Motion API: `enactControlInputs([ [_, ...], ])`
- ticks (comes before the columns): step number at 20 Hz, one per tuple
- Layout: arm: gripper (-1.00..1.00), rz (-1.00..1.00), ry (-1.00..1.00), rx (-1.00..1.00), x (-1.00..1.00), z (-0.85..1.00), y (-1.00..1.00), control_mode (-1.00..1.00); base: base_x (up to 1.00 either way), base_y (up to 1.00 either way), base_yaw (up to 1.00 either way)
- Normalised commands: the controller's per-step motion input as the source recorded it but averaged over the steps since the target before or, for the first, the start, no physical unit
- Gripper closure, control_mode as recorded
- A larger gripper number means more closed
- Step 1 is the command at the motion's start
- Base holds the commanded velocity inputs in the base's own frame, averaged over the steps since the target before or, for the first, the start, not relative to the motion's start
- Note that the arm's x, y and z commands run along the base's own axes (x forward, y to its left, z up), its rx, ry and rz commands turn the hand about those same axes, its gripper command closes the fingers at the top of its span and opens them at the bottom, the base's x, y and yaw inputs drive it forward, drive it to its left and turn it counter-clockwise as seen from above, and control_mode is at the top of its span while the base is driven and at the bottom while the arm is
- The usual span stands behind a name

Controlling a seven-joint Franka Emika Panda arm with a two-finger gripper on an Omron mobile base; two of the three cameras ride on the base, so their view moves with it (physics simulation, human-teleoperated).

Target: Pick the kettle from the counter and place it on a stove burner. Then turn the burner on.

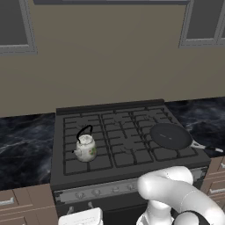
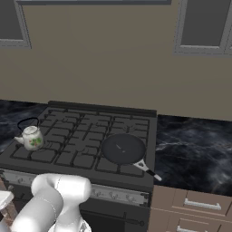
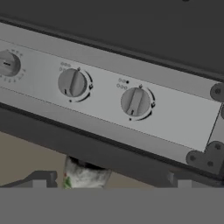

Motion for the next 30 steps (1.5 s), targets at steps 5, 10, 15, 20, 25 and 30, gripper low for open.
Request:
enactControlInputs([
  [5,-1.00,0.00,-0.01,0.00,0.22,-0.17,0.00,-1.00,0.00,0.00,0.00],
  [10,-1.00,0.00,-0.02,0.00,0.19,-0.20,0.00,-1.00,0.00,0.00,0.00],
  [15,-1.00,0.00,-0.02,0.00,0.22,-0.22,0.00,-1.00,0.00,0.00,0.00],
  [20,-1.00,0.00,-0.03,0.00,0.23,-0.19,0.00,-1.00,0.00,0.00,0.00],
  [25,-1.00,0.00,-0.03,0.00,0.22,-0.20,0.01,-1.00,0.00,0.00,0.00],
  [30,-1.00,0.00,-0.03,0.00,0.20,-0.19,0.08,-1.00,0.00,0.00,0.00],
])
